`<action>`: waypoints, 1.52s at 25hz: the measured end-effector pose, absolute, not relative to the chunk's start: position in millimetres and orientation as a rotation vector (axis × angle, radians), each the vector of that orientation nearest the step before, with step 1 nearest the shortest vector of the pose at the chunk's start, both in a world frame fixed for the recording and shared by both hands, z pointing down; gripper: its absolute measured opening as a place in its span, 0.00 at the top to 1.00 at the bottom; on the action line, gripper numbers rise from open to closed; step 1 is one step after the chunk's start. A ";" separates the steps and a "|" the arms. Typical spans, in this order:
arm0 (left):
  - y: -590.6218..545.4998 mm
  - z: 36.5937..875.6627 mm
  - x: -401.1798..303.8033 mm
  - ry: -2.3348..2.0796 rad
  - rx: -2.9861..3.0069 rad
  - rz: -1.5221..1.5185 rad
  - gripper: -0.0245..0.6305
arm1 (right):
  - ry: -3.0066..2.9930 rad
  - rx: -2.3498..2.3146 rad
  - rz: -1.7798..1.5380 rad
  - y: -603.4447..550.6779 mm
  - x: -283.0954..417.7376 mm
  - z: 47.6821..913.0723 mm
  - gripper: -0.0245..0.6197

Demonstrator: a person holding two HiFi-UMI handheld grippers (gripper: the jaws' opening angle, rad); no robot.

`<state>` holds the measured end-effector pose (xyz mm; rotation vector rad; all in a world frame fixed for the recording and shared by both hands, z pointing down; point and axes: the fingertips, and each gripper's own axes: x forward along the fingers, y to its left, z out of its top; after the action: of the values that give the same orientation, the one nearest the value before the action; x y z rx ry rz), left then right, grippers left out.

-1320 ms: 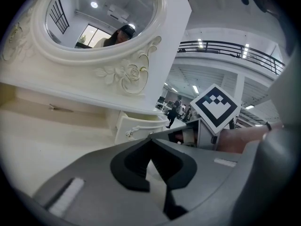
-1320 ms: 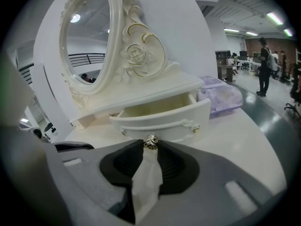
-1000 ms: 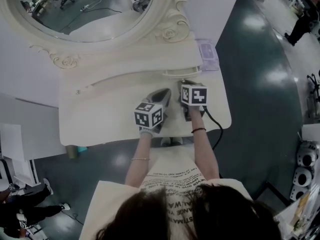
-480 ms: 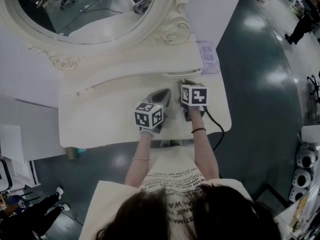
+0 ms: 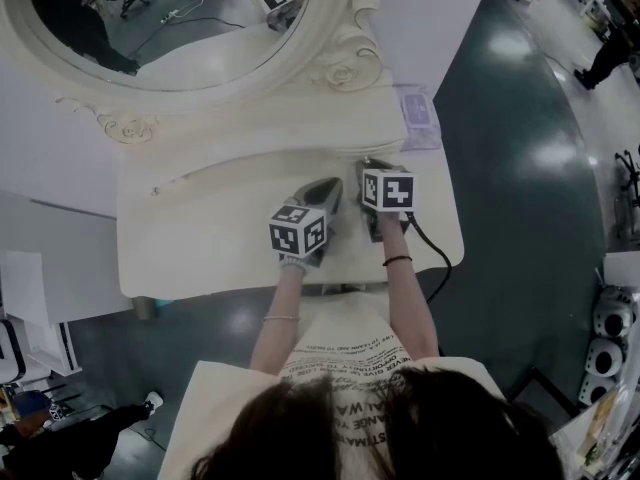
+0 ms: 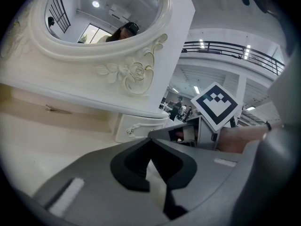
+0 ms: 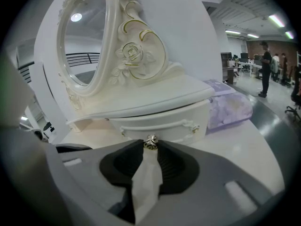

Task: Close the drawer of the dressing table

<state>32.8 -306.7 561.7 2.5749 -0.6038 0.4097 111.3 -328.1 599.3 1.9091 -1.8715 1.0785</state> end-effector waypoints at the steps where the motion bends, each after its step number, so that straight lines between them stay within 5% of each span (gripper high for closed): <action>1: -307.8 562.0 32.7 -0.604 2.575 0.410 0.96 | -1.871 1.910 1.078 -329.2 111.5 599.4 0.81; 38: -329.9 564.6 36.4 -0.618 2.574 0.409 0.96 | -1.880 1.912 1.064 -351.4 118.5 599.9 0.81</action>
<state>36.4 -329.9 564.6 2.5736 -0.6181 0.4090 118.5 -351.4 599.9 1.9118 -1.8802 1.0645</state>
